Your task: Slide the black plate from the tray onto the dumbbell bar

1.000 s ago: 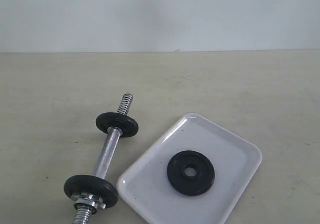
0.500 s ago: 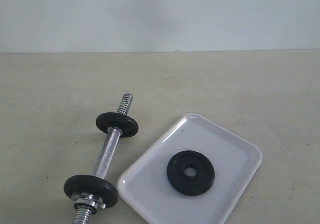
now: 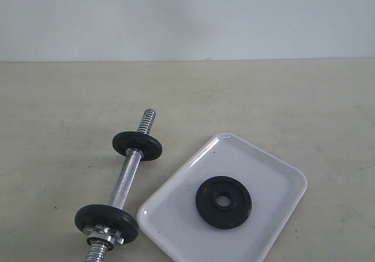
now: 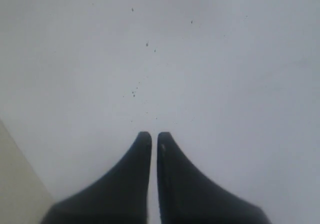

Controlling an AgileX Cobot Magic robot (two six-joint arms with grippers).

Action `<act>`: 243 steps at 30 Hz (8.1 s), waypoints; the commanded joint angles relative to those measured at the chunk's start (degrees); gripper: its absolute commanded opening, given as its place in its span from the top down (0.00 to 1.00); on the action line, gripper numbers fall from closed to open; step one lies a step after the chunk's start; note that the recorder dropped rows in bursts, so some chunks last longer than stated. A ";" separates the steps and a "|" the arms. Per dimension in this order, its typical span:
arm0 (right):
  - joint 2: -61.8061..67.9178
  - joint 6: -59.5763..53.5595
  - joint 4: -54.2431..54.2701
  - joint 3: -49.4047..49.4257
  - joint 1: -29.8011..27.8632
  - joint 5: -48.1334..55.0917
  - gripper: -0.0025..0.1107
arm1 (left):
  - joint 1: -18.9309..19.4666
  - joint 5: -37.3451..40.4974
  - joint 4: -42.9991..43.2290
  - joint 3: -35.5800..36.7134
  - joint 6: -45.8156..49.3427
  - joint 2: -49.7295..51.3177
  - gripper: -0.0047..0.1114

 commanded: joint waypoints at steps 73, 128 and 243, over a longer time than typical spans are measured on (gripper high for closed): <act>48.48 4.29 7.13 -69.98 -0.19 28.84 0.95 | -0.30 19.85 123.66 -45.77 -59.81 88.19 0.92; 48.42 0.03 12.56 -69.86 -0.19 39.56 0.95 | -12.06 -17.93 127.92 -40.21 -83.97 92.61 0.02; 48.42 -0.78 12.31 -69.86 -0.19 41.01 0.95 | -17.71 -22.05 106.86 -45.56 -58.72 113.97 0.37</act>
